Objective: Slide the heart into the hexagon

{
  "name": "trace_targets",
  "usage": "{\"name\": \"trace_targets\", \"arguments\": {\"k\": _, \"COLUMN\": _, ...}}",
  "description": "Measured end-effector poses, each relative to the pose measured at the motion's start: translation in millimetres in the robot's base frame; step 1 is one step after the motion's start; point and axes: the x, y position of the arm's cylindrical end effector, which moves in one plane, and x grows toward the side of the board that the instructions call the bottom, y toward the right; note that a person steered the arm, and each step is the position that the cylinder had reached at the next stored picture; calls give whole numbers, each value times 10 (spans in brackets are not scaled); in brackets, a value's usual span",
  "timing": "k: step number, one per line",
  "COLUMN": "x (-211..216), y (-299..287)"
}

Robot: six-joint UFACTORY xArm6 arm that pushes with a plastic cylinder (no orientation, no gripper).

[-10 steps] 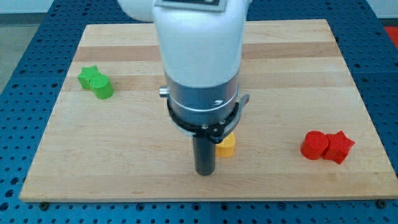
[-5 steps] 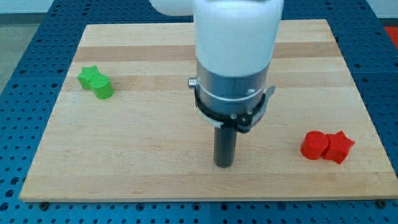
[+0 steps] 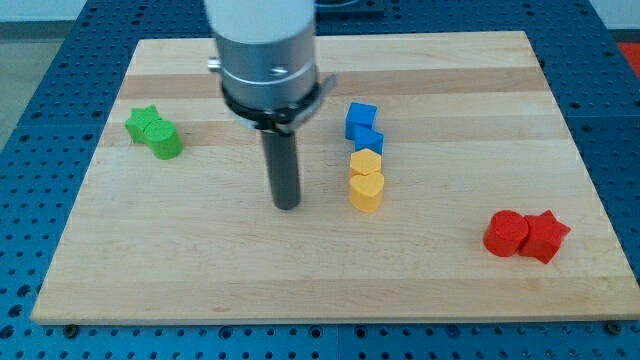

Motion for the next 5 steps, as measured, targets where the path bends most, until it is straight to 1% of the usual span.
{"name": "trace_targets", "arguments": {"k": 1, "x": -86, "y": -130}}
{"name": "trace_targets", "arguments": {"k": 3, "x": -730, "y": 202}}
{"name": "trace_targets", "arguments": {"k": 4, "x": -895, "y": 257}}
{"name": "trace_targets", "arguments": {"k": 5, "x": -889, "y": 80}}
